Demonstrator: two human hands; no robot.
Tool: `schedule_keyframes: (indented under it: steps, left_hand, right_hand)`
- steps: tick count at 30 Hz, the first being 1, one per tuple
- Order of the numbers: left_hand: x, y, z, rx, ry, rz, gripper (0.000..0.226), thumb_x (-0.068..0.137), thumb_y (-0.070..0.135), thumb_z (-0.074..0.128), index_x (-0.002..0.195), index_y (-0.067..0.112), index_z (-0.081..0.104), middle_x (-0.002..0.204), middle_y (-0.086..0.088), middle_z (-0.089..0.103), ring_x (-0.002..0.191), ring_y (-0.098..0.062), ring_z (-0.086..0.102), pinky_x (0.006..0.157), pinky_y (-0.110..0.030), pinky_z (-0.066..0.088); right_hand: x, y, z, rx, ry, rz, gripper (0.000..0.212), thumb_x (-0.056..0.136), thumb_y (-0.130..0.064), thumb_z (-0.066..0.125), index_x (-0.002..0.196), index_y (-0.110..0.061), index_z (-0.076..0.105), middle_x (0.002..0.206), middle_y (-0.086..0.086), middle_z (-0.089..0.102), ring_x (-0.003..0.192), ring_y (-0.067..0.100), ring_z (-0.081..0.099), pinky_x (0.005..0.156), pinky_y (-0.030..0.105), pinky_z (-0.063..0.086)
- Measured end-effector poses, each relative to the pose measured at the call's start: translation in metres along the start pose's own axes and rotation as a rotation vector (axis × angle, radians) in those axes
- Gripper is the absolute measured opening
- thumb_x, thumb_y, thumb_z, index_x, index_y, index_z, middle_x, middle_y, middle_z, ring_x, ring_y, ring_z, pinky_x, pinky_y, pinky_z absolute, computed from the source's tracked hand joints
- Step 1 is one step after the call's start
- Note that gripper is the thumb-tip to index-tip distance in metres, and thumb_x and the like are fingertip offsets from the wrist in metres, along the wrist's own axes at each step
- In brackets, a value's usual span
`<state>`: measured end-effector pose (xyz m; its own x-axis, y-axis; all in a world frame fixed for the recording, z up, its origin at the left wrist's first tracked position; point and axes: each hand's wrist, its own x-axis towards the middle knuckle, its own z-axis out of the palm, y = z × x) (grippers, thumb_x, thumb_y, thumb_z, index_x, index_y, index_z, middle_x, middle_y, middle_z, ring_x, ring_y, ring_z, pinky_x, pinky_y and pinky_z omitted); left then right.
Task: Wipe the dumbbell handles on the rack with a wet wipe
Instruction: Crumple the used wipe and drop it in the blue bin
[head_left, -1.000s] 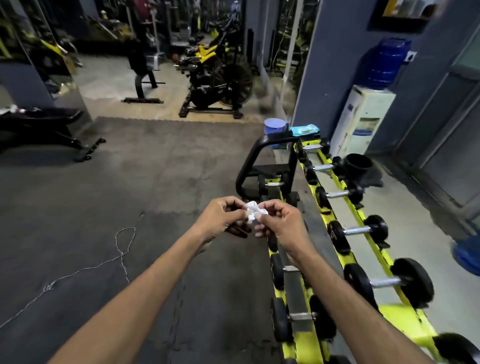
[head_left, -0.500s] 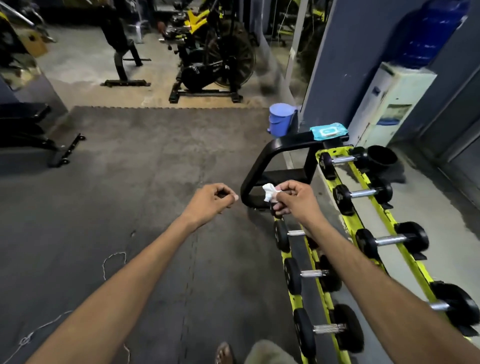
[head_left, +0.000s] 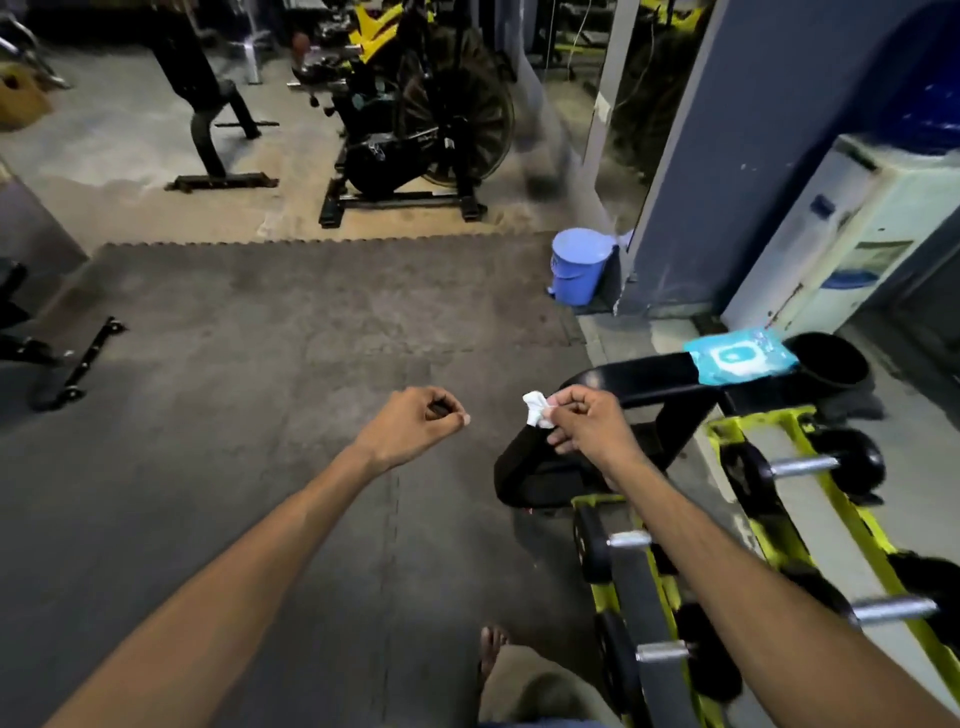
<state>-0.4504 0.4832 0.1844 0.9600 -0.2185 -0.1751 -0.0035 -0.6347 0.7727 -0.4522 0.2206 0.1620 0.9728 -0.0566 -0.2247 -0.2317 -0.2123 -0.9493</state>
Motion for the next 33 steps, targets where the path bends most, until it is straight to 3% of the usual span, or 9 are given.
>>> schedule_keyframes:
  steps: [2,6,12,15,18,24,28,33]
  left_hand:
    - [0.056,0.001,-0.029,0.001,0.016,0.004,0.011,0.097,0.031,0.074,0.091,0.021,0.074,0.059,0.025,0.065,0.059,0.011,0.059,0.059,-0.010,0.040]
    - [0.162,-0.018,-0.085,-0.001,0.052,-0.021,0.012,0.095,0.032,0.076,0.093,0.020,0.077,0.074,0.013,0.073,0.065,0.010,0.063,0.061,-0.009,0.042]
    - [0.357,-0.054,-0.150,0.022,0.015,0.041,0.015,0.096,0.030,0.075,0.096,0.015,0.076,0.084,-0.001,0.077,0.075,-0.008,0.070,0.068,-0.029,0.051]
    - [0.454,-0.063,-0.184,0.067,-0.059,0.089,0.017,0.098,0.032,0.073,0.097,0.015,0.075,0.078,0.002,0.073,0.066,0.001,0.065,0.059,-0.022,0.046]
    - [0.547,-0.060,-0.225,0.102,-0.150,0.143,0.017,0.098,0.037,0.073,0.099,0.020,0.076,0.087,0.002,0.078,0.078,-0.007,0.072,0.071,-0.036,0.055]
    - [0.714,-0.037,-0.267,0.138,-0.220,0.230,0.017,0.098,0.038,0.073,0.098,0.021,0.077,0.089,0.005,0.078,0.080,-0.003,0.071,0.069,-0.025,0.053]
    - [0.829,-0.041,-0.264,0.191,-0.282,0.271,0.016,0.097,0.038,0.074,0.097,0.022,0.076,0.087,0.008,0.076,0.078,0.005,0.068,0.061,-0.010,0.046]
    - [0.980,-0.028,-0.253,0.226,-0.360,0.326,0.019,0.098,0.039,0.072,0.096,0.021,0.076,0.087,0.006,0.075,0.073,0.003,0.066,0.062,-0.017,0.045]
  right_hand:
    - [0.063,-0.023,0.003,-0.008,-0.001,0.004,0.013,0.095,-0.002,0.063,0.087,-0.013,0.063,0.083,0.009,0.067,0.047,0.010,0.061,0.045,0.024,0.049]
    - [0.176,-0.066,0.026,-0.032,-0.053,0.020,0.020,0.095,0.001,0.061,0.083,-0.014,0.063,0.074,0.002,0.068,0.047,0.010,0.061,0.047,0.025,0.047]
    - [0.362,-0.103,0.060,-0.047,-0.023,0.019,0.021,0.096,0.002,0.060,0.083,-0.014,0.062,0.077,0.006,0.067,0.044,0.008,0.061,0.044,0.022,0.047]
    - [0.448,-0.120,0.072,-0.035,0.053,0.037,0.022,0.096,0.002,0.060,0.084,-0.016,0.063,0.080,0.014,0.068,0.043,0.009,0.061,0.043,0.023,0.048]
    - [0.518,-0.149,0.080,0.009,0.139,0.062,0.018,0.096,0.003,0.059,0.087,-0.013,0.063,0.078,0.016,0.066,0.042,0.008,0.059,0.043,0.024,0.047]
    - [0.648,-0.194,0.068,0.062,0.275,0.071,0.009,0.095,0.001,0.061,0.096,-0.007,0.066,0.069,0.011,0.065,0.047,0.014,0.061,0.052,0.029,0.051]
    - [0.743,-0.193,0.053,0.102,0.344,0.114,0.006,0.096,-0.003,0.062,0.098,-0.006,0.066,0.074,0.010,0.067,0.053,0.018,0.062,0.054,0.028,0.048]
    - [0.868,-0.177,0.018,0.153,0.422,0.182,0.003,0.096,-0.004,0.062,0.098,-0.006,0.064,0.075,0.011,0.063,0.046,0.012,0.060,0.048,0.027,0.050]
